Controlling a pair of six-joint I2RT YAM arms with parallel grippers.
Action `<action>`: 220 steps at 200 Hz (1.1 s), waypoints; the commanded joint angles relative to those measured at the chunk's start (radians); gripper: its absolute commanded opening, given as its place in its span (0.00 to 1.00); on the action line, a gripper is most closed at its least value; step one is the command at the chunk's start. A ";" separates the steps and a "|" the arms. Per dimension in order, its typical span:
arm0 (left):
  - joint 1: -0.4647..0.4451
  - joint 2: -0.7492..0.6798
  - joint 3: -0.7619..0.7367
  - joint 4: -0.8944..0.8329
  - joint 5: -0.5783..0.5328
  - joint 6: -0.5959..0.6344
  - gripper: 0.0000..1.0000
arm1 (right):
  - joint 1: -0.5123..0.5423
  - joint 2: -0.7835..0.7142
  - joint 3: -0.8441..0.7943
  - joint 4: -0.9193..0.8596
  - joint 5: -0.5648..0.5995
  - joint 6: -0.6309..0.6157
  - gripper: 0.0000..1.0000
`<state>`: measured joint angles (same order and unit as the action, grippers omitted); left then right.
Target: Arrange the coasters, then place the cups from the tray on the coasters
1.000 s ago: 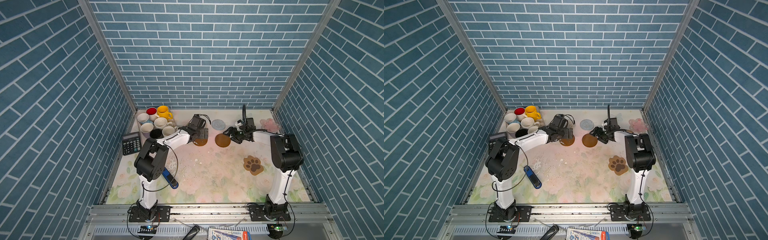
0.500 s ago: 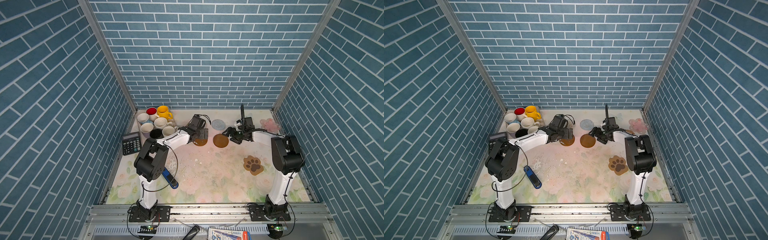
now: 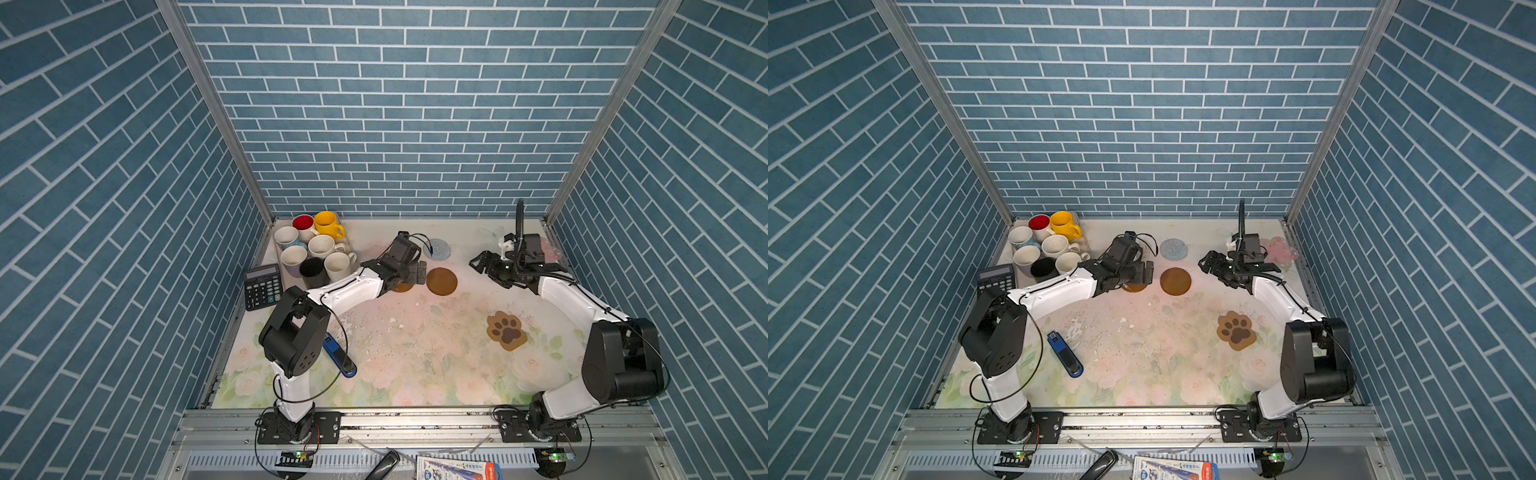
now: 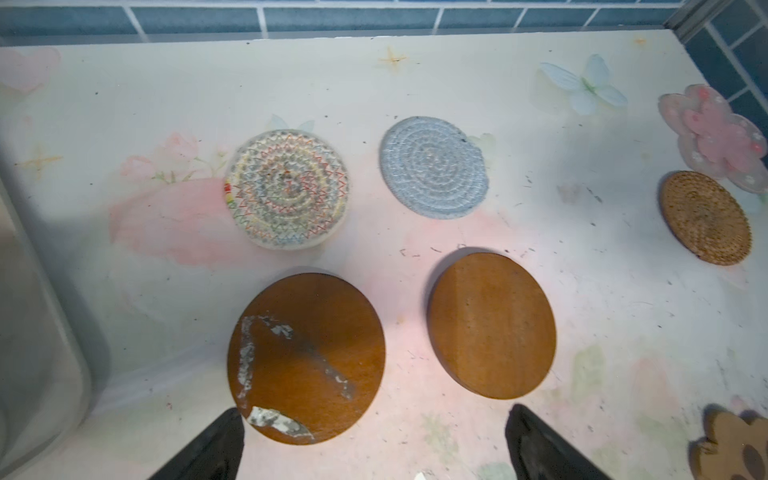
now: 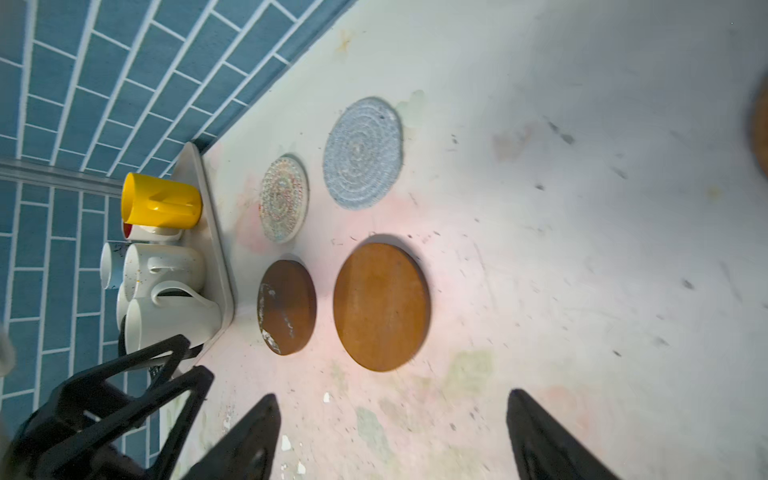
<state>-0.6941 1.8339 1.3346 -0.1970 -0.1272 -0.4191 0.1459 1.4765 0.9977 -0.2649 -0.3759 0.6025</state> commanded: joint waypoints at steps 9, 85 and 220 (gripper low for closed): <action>-0.053 -0.029 -0.002 -0.013 -0.001 -0.046 0.99 | -0.052 -0.120 -0.140 -0.034 0.029 0.019 0.86; -0.220 0.042 0.075 -0.015 0.017 -0.077 0.99 | -0.216 -0.264 -0.359 -0.040 0.052 0.033 0.86; -0.278 0.092 0.104 -0.030 -0.001 -0.069 0.99 | -0.361 -0.286 -0.538 0.043 -0.001 0.041 0.87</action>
<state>-0.9676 1.9438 1.4506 -0.2230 -0.1112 -0.4862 -0.2100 1.1671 0.4873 -0.2581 -0.3504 0.6243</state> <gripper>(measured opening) 0.994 0.866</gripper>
